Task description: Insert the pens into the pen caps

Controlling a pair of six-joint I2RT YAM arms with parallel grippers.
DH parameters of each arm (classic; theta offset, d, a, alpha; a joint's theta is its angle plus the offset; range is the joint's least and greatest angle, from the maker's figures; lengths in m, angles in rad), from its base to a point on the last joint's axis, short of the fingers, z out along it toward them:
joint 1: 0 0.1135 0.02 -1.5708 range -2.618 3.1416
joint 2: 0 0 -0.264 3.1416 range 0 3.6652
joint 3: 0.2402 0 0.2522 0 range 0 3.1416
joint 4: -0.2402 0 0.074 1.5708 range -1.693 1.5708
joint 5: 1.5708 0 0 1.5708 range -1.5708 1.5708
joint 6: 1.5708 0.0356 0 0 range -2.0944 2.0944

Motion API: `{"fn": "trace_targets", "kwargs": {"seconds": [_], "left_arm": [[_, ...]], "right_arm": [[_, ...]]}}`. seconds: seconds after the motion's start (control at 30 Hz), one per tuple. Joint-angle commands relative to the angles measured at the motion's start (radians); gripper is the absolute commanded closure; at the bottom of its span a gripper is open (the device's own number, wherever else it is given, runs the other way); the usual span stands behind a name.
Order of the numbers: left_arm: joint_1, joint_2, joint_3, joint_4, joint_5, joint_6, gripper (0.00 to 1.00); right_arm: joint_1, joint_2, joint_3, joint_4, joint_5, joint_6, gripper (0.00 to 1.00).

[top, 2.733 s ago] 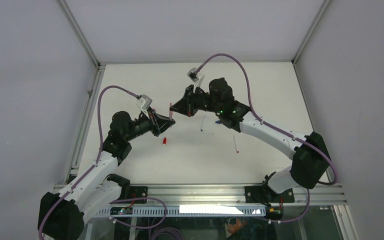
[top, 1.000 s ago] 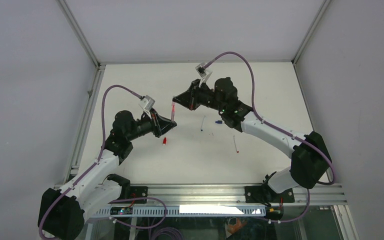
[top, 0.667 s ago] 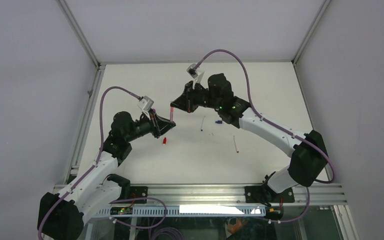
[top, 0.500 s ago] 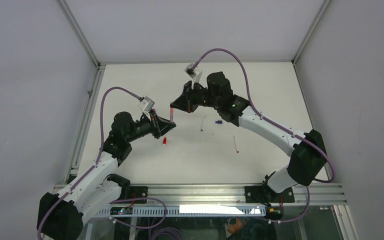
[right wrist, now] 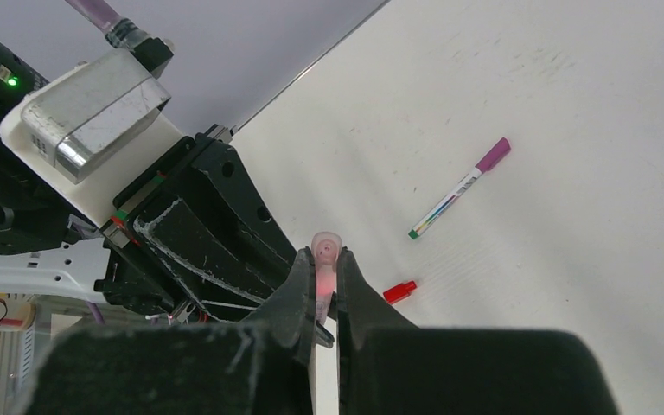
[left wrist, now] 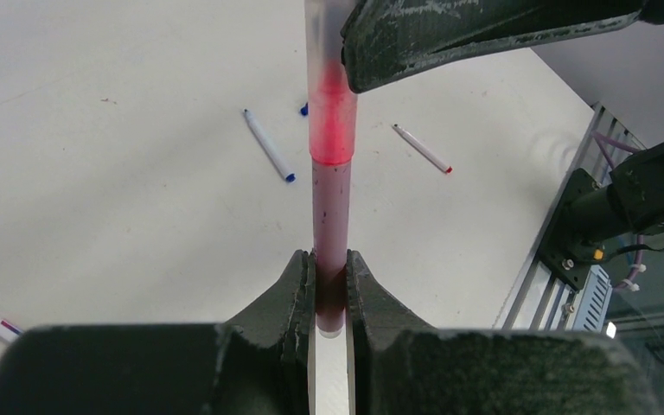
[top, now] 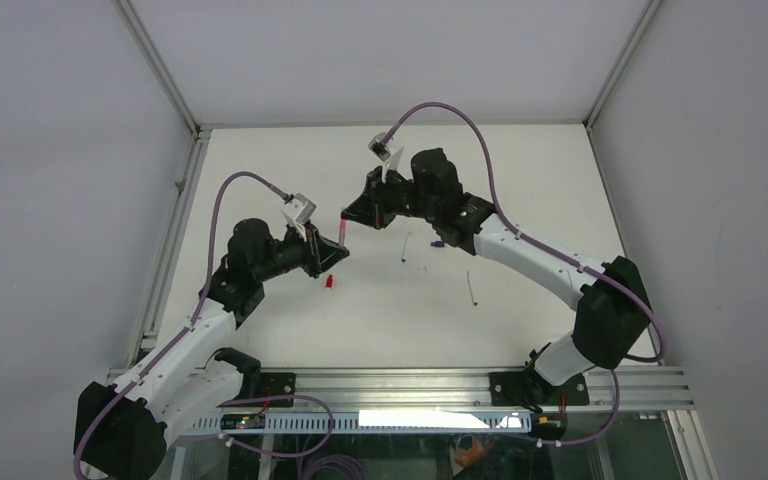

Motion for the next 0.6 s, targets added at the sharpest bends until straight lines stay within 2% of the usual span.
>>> {"fn": "trace_targets", "kwargs": {"seconds": [0.0, 0.3, 0.57], "left_arm": [[0.003, -0.007, 0.135, 0.19, -0.077, 0.047, 1.0], [0.003, -0.01, 0.195, 0.18, -0.112, 0.068, 1.0], [-0.012, -0.036, 0.23, 0.134, -0.28, 0.079, 1.0]], "right_arm": [[0.068, 0.041, -0.076, -0.15, -0.067, 0.012, 1.0], [0.1, 0.097, -0.127, -0.127, -0.026, 0.052, 1.0], [0.162, 0.153, -0.087, -0.279, 0.132, 0.062, 1.0]]}}
